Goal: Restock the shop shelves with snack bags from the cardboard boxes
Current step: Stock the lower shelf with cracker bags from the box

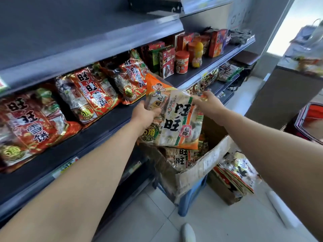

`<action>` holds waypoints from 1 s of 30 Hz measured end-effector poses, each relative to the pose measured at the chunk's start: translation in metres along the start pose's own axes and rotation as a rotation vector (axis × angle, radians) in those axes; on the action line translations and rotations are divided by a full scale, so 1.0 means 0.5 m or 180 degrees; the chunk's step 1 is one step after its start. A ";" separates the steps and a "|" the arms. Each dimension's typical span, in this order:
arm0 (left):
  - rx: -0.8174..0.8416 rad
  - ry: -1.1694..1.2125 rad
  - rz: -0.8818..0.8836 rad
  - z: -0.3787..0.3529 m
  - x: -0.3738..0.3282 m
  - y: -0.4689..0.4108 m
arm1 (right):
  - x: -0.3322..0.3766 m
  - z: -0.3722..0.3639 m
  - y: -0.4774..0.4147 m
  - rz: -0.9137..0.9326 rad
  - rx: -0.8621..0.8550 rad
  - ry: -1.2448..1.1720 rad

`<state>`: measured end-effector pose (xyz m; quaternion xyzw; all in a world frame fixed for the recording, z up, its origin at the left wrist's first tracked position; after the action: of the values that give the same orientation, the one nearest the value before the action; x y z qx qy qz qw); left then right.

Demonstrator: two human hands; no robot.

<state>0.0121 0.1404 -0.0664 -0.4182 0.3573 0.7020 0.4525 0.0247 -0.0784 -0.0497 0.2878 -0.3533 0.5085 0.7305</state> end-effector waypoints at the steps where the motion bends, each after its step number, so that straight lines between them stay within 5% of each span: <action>1: 0.0004 0.0097 0.0033 0.020 0.003 0.011 | -0.008 0.001 0.011 -0.0105 -0.0062 -0.0055; 8: 0.0110 0.0587 0.0357 0.144 0.054 0.061 | -0.010 -0.063 0.133 -0.0868 0.0862 -0.0299; 19: 0.0321 -0.0249 0.0780 0.310 0.253 0.112 | 0.024 -0.273 0.258 -0.0356 0.1059 0.0230; 30: 0.0130 -0.0500 0.2129 0.338 0.514 0.148 | -0.056 -0.500 0.282 0.0347 0.1795 0.1697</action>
<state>-0.1634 0.3511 -0.2246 -0.2134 0.4527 0.8342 0.2317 -0.0594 0.1462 -0.2098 0.3159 -0.0124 0.6807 0.6609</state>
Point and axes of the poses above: each hand's wrist, its own y-axis away from the middle knuckle, its own z-axis out of the back of the hand, x = y × z, the point moved 4 cm from there along -y, towards the middle knuckle, and after that the axes turned 11 degrees about -x, right-handed, at the moved point
